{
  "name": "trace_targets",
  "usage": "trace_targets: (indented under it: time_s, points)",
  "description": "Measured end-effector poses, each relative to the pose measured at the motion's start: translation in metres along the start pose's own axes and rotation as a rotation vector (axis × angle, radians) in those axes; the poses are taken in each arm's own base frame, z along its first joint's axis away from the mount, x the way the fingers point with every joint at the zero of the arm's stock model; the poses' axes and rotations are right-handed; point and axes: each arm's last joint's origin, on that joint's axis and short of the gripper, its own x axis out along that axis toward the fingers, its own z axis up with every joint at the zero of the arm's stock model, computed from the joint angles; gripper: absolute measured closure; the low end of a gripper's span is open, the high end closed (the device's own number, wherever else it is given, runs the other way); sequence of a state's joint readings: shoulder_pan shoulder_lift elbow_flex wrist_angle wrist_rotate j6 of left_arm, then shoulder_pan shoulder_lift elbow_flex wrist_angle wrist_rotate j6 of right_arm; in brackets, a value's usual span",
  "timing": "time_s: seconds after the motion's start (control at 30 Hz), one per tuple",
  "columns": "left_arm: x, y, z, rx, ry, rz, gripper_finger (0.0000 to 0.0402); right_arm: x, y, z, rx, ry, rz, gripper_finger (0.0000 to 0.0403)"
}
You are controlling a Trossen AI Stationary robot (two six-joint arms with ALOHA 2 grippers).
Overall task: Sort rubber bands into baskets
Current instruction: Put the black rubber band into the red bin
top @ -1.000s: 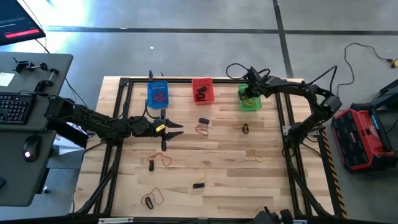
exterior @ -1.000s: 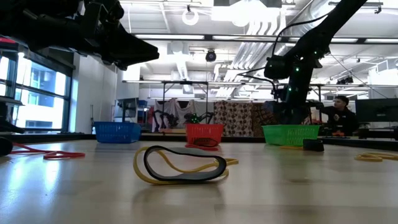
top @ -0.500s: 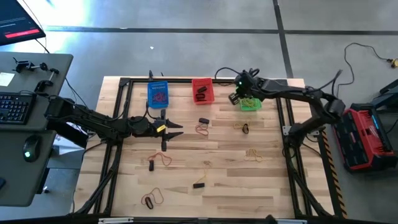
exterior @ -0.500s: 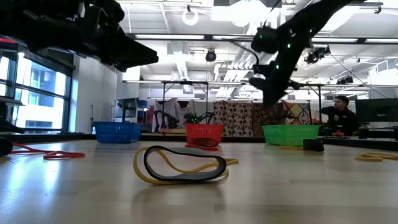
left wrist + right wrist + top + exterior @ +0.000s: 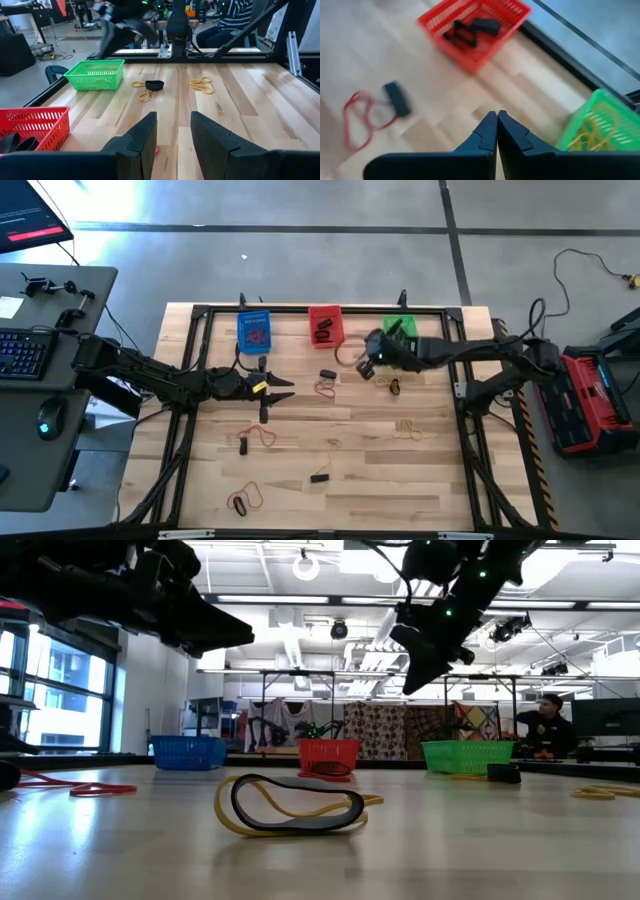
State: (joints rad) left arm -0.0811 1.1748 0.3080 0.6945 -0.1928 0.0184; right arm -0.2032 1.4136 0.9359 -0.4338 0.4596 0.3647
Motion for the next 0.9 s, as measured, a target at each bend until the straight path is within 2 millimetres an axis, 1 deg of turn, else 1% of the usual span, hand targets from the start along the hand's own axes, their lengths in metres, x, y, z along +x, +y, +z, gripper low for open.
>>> trace_targets:
  time_s: [0.13,0.3,0.47,0.57,0.73,0.9]
  points:
    - [0.0,0.0,-0.001,0.004,0.009,0.0,0.0289,-0.002,0.019,-0.024,0.013,-0.003,0.037,0.0402]
    - [0.0,0.0,-0.002,0.007,0.017,0.0,0.0289,-0.001,0.038,-0.057,0.06,-0.033,0.119,0.0403]
    - [0.0,0.0,-0.002,0.007,0.017,0.0,0.0289,-0.001,0.052,-0.086,0.121,-0.094,0.229,0.0403]
    - [0.0,0.0,-0.002,0.005,0.017,0.0,0.0289,-0.003,0.056,-0.102,0.118,-0.125,0.283,0.0403]
    - [0.0,0.0,-0.002,0.005,0.017,0.0,0.0289,-0.008,0.062,-0.12,0.099,-0.152,0.354,0.0403]
    - [0.0,0.0,-0.002,0.004,0.016,0.0,0.0289,-0.015,0.069,-0.123,0.086,-0.185,0.365,0.0402]
